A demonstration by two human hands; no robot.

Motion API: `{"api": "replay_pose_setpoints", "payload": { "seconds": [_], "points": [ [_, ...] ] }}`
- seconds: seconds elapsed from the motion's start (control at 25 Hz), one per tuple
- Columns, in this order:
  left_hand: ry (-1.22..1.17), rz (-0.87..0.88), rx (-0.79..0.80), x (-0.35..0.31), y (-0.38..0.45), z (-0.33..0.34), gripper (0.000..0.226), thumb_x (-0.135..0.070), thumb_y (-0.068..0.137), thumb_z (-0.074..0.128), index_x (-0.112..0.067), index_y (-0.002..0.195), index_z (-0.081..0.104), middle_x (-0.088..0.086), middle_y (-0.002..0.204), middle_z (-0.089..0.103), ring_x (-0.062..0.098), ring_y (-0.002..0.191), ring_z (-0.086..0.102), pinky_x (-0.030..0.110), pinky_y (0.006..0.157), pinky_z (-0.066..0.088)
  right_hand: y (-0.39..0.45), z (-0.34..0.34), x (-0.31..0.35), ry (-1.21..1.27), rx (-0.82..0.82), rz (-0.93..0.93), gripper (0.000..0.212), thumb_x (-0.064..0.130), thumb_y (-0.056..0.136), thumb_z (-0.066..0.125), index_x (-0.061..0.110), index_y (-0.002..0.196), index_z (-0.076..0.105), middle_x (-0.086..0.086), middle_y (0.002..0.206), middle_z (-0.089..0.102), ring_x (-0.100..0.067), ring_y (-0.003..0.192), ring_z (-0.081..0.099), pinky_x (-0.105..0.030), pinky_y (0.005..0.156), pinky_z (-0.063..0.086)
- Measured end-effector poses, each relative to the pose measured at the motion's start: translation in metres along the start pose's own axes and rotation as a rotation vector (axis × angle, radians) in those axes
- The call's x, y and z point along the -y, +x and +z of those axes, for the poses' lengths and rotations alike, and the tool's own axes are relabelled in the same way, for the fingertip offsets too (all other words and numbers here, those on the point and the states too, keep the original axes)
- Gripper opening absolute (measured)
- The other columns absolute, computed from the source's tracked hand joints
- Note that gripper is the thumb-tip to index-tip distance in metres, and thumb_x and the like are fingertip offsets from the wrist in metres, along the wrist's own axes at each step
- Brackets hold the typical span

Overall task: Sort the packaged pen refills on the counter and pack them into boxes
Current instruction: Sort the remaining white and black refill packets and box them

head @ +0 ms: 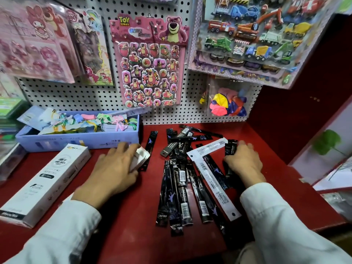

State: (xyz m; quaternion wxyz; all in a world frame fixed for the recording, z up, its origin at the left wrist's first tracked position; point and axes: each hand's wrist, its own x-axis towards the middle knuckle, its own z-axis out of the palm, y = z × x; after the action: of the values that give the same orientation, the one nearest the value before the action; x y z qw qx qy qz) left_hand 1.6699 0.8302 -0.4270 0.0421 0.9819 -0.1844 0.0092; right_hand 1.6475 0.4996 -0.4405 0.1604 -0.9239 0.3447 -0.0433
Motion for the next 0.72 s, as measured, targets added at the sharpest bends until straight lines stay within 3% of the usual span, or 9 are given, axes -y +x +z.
{"api": "replay_pose_setpoints", "payload": {
  "seconds": [0.12, 0.24, 0.36, 0.44, 0.52, 0.64, 0.72],
  "points": [
    [0.064, 0.025, -0.099, -0.007, -0.003, 0.01, 0.073, -0.042, 0.083, 0.058, -0.031, 0.147, 0.025, 0.003, 0.154, 0.026, 0.028, 0.134, 0.035, 0.039, 0.107, 0.032, -0.001, 0.008, 0.013, 0.017, 0.116, -0.445, 0.072, 0.007, 0.08, 0.06, 0.035, 0.144, 0.042, 0.004, 0.152, 0.04, -0.029, 0.136, 0.036, -0.046, 0.107, 0.033],
    [0.006, 0.188, -0.169, -0.028, -0.01, 0.012, 0.064, -0.043, 0.084, 0.055, -0.032, 0.143, 0.034, 0.0, 0.15, 0.033, 0.025, 0.132, 0.037, 0.04, 0.109, 0.031, -0.003, 0.025, 0.026, 0.018, 0.215, -0.611, 0.041, 0.016, 0.092, 0.06, 0.032, 0.129, 0.06, 0.005, 0.137, 0.058, -0.024, 0.131, 0.045, -0.043, 0.108, 0.034],
    [-0.005, 0.238, -0.171, -0.03, -0.012, 0.007, 0.055, -0.044, 0.086, 0.052, -0.032, 0.138, 0.041, -0.003, 0.143, 0.042, 0.023, 0.126, 0.042, 0.039, 0.105, 0.034, -0.004, 0.022, 0.027, 0.044, -0.016, -0.667, 0.019, 0.025, 0.097, 0.056, 0.021, 0.11, 0.069, -0.001, 0.11, 0.069, -0.028, 0.107, 0.055, -0.042, 0.093, 0.041],
    [-0.01, 0.184, -0.189, -0.016, -0.009, 0.001, 0.051, -0.045, 0.088, 0.052, -0.033, 0.136, 0.044, -0.005, 0.139, 0.046, 0.023, 0.123, 0.045, 0.037, 0.1, 0.038, -0.006, 0.004, 0.027, 0.133, -0.243, -0.667, 0.016, 0.022, 0.098, 0.052, 0.014, 0.099, 0.066, -0.008, 0.095, 0.068, -0.031, 0.09, 0.056, -0.041, 0.078, 0.045],
    [-0.019, 0.074, -0.189, 0.0, -0.008, -0.002, 0.048, -0.046, 0.088, 0.054, -0.033, 0.134, 0.047, -0.005, 0.136, 0.049, 0.023, 0.12, 0.047, 0.037, 0.095, 0.041, -0.014, -0.014, 0.027, 0.228, -0.326, -0.608, 0.013, 0.022, 0.097, 0.052, 0.019, 0.086, 0.059, -0.006, 0.084, 0.066, -0.031, 0.077, 0.057, -0.038, 0.066, 0.043],
    [-0.04, -0.018, -0.091, 0.009, -0.007, 0.003, 0.049, -0.044, 0.085, 0.059, -0.03, 0.13, 0.047, 0.0, 0.134, 0.046, 0.027, 0.119, 0.046, 0.042, 0.092, 0.045, -0.037, -0.024, 0.029, 0.211, 0.019, -0.542, 0.009, 0.028, 0.094, 0.056, 0.026, 0.086, 0.06, 0.0, 0.081, 0.068, -0.029, 0.074, 0.065, -0.038, 0.066, 0.052],
    [-0.057, -0.021, -0.068, 0.008, -0.008, 0.008, 0.052, -0.042, 0.085, 0.06, -0.028, 0.132, 0.045, 0.002, 0.134, 0.045, 0.028, 0.118, 0.047, 0.043, 0.091, 0.046, -0.05, -0.019, 0.032, 0.079, 0.208, -0.49, 0.009, 0.034, 0.093, 0.059, 0.027, 0.092, 0.063, 0.0, 0.091, 0.071, -0.026, 0.082, 0.066, -0.036, 0.074, 0.054]
  ]
}}
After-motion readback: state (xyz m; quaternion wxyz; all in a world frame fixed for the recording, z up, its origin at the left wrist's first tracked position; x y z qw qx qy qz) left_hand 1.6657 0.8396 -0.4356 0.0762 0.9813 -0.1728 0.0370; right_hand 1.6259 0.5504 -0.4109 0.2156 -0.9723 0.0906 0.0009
